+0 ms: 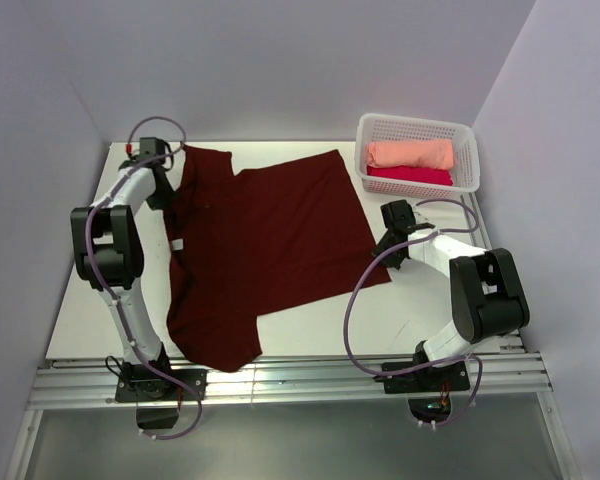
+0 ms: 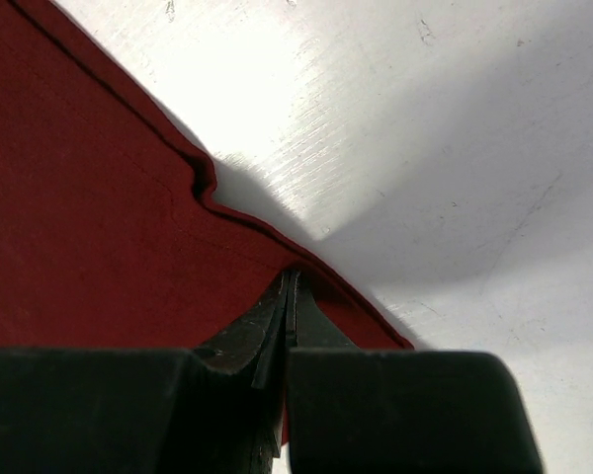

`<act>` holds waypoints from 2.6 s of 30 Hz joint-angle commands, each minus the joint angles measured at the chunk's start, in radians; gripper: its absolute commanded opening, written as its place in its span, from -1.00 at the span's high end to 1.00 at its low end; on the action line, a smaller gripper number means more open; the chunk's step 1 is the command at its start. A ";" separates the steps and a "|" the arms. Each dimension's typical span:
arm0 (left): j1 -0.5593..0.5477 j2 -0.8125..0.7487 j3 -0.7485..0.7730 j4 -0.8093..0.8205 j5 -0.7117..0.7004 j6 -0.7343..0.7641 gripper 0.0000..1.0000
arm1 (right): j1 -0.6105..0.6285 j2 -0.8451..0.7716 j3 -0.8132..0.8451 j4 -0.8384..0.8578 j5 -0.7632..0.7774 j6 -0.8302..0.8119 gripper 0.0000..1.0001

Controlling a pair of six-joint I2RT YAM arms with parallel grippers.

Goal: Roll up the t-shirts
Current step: Flatten the tshirt

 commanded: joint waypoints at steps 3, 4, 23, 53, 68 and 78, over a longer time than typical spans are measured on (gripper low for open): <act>0.080 0.010 0.168 -0.033 -0.010 0.054 0.99 | 0.004 0.015 0.031 -0.065 0.064 -0.011 1.00; 0.092 0.020 0.187 -0.036 -0.014 0.066 0.99 | 0.005 0.013 0.030 -0.063 0.064 -0.009 1.00; 0.164 0.009 0.151 -0.086 -0.190 -0.053 -0.44 | 0.004 -0.002 0.010 -0.034 0.042 -0.023 1.00; 0.071 -0.875 -0.766 0.168 0.302 -0.308 -0.36 | 0.004 -0.275 -0.136 0.116 -0.185 -0.110 0.86; 0.006 -0.937 -0.911 0.083 0.275 -0.402 -0.25 | 0.306 -0.248 -0.070 0.149 -0.165 -0.083 0.20; 0.008 -0.797 -0.985 0.252 0.280 -0.441 -0.23 | 0.280 -0.171 -0.048 0.100 -0.071 -0.086 0.28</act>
